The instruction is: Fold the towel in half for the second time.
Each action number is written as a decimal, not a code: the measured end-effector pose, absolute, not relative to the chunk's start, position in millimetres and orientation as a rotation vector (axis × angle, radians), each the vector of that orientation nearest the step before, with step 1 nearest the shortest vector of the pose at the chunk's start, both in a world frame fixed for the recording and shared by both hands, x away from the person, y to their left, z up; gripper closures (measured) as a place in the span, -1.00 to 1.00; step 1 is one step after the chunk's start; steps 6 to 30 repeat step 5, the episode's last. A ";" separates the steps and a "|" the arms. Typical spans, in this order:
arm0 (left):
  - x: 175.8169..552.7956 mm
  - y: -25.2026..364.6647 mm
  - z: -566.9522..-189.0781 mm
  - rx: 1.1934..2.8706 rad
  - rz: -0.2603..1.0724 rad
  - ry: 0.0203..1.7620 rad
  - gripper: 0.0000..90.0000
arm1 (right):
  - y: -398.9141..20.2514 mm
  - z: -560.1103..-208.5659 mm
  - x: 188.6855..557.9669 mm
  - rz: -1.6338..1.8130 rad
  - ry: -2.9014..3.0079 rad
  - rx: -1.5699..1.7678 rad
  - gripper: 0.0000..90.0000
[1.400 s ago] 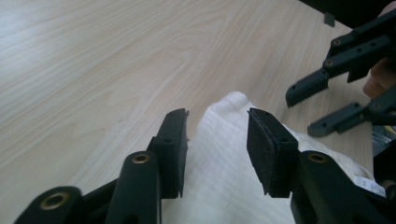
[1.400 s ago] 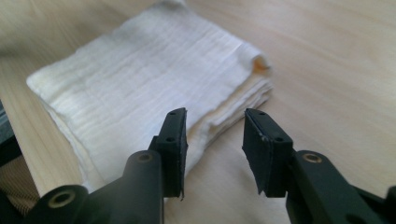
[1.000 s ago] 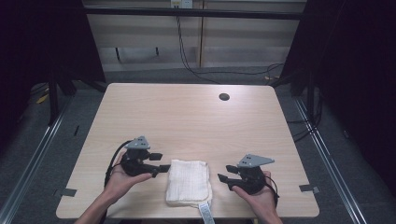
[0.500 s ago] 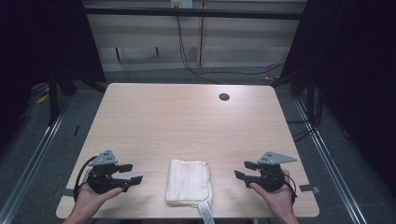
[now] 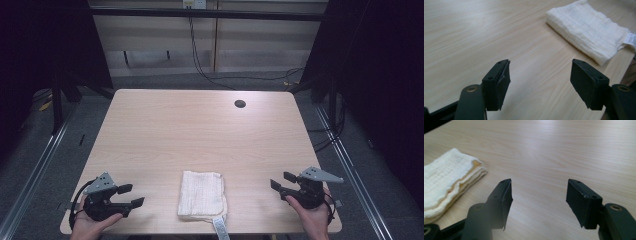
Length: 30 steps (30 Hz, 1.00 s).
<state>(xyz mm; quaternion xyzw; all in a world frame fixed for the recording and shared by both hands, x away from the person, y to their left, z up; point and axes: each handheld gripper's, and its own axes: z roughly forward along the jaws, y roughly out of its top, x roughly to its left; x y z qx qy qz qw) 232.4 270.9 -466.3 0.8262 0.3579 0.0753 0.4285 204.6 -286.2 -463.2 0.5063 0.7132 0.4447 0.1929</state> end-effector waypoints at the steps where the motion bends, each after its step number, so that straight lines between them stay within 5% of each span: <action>1: 232.1 270.7 -466.2 2.058 0.182 0.890 -0.30 | -287.3 -463.4 204.5 1.249 1.999 1.421 -0.16; 30: 231.9 268.5 -466.6 2.046 0.184 0.897 -0.29 | -288.6 -467.0 205.8 1.230 2.004 1.435 -0.17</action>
